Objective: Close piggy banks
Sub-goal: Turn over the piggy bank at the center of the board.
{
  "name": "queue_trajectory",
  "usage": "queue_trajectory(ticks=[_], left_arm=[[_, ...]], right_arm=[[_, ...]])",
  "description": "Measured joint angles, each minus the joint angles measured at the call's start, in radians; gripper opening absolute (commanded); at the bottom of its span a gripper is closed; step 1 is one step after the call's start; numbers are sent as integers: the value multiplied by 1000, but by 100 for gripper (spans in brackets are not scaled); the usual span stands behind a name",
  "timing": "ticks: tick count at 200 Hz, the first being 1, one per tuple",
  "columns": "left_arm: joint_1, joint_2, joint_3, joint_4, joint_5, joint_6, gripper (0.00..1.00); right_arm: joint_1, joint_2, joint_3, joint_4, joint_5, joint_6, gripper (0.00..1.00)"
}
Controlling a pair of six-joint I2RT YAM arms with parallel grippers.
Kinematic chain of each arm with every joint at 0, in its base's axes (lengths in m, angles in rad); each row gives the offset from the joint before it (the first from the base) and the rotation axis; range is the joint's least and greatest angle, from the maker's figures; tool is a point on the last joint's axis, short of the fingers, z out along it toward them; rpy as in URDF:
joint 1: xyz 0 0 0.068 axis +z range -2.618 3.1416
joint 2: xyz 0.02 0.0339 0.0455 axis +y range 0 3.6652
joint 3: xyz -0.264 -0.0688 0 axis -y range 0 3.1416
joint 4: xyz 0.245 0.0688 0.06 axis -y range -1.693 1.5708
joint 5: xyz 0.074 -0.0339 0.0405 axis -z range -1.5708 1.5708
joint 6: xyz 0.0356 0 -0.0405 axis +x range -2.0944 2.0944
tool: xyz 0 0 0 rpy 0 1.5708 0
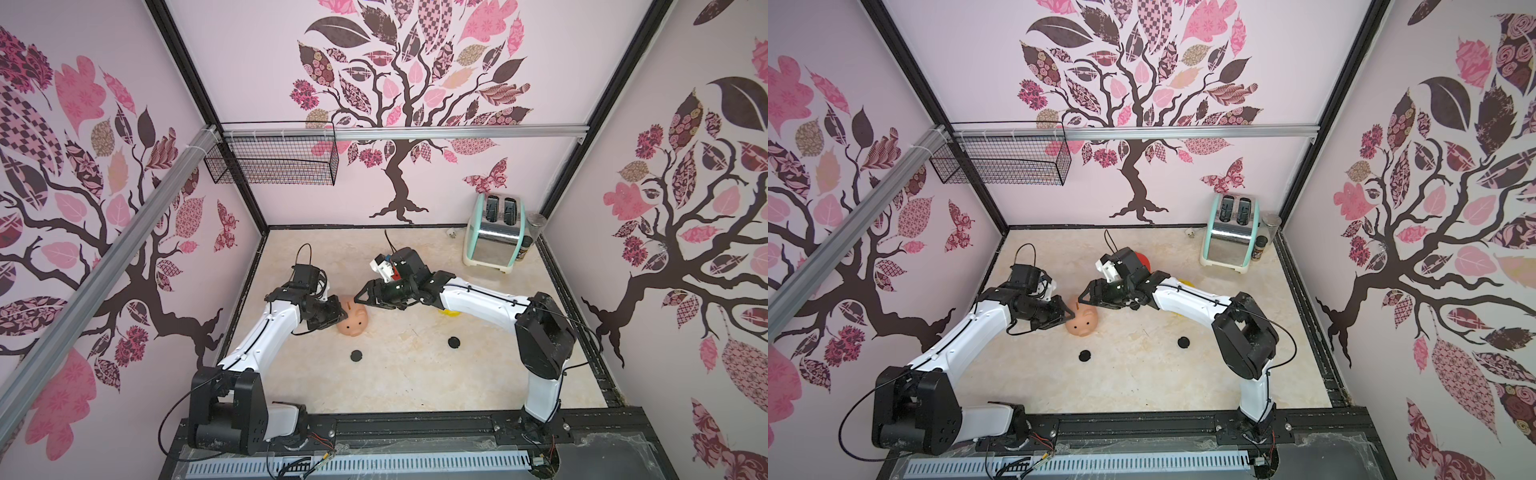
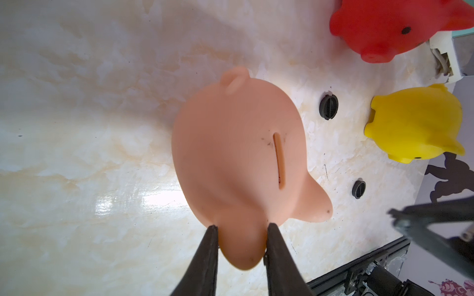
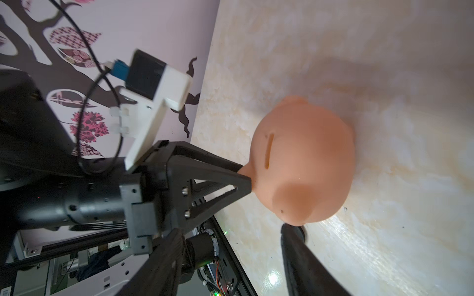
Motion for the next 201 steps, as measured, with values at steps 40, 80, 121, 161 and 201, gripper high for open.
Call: queue_trajectory(ticks=[40, 80, 121, 161, 201], left_arm=[[19, -55, -55, 60, 14, -66, 3], [37, -52, -69, 76, -24, -99, 4], [45, 8, -132, 5, -114, -121, 9], [53, -92, -163, 32, -133, -181, 25], [54, -245, -164, 109, -102, -196, 73]], right_arm=[[-39, -37, -65, 13, 7, -26, 65], [-34, -39, -122, 11, 7, -51, 66], [-34, -52, -124, 19, 6, -58, 66], [-34, -90, -157, 35, 10, -71, 67], [-34, -103, -191, 34, 20, -90, 68]])
